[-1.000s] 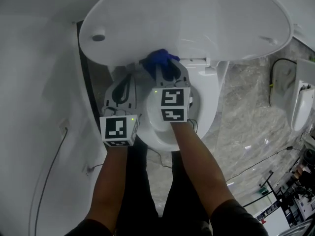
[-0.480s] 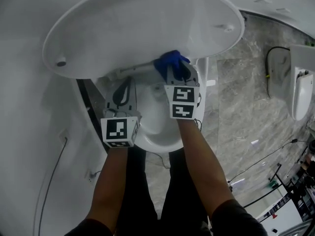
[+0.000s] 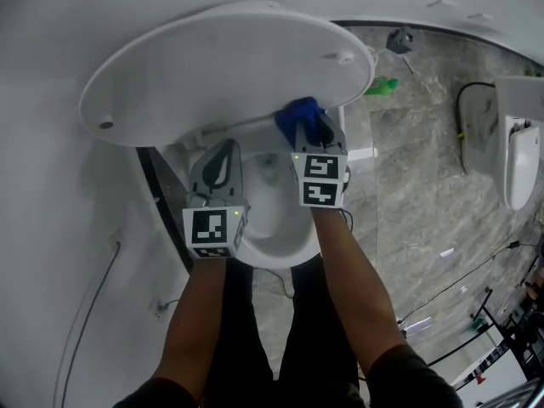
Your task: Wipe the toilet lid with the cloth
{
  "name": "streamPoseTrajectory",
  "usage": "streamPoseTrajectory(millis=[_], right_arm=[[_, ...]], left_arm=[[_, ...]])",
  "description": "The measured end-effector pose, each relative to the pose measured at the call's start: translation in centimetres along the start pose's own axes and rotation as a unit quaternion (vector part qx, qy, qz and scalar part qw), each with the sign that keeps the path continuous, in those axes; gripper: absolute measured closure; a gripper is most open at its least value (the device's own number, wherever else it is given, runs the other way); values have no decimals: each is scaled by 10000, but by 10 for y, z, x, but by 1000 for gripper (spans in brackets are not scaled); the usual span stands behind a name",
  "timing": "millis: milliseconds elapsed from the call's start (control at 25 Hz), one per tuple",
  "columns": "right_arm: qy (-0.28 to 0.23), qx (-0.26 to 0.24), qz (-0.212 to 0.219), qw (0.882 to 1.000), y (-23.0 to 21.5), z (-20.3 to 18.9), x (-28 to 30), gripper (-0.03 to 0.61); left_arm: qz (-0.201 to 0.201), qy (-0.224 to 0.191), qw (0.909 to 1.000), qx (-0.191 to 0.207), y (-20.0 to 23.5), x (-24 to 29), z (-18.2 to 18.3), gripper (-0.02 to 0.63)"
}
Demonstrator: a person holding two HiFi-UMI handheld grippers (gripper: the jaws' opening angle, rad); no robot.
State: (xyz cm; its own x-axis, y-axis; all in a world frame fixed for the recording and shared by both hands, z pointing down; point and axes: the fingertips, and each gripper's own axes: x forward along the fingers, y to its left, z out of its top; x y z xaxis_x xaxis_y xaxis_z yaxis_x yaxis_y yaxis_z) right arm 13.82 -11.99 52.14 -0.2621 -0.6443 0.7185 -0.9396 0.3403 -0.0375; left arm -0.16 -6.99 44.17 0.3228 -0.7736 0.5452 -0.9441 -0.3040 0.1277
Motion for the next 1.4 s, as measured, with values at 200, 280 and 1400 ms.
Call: streamPoseTrajectory(millis=[200,280,1400], right_arm=[[-246,-159,356,9989,5,10,-20,511],[-388,-167,495,9979,11,18,-34,511],[-1492,-312,682,9860,127,124,-221,511]], left_arm=[[146,-154,9997,-116,6,-13,18,601],[253,-210,9994,-142,12,-21,24,601],[-811,-1169,9775,1558,85,-96,242,479]])
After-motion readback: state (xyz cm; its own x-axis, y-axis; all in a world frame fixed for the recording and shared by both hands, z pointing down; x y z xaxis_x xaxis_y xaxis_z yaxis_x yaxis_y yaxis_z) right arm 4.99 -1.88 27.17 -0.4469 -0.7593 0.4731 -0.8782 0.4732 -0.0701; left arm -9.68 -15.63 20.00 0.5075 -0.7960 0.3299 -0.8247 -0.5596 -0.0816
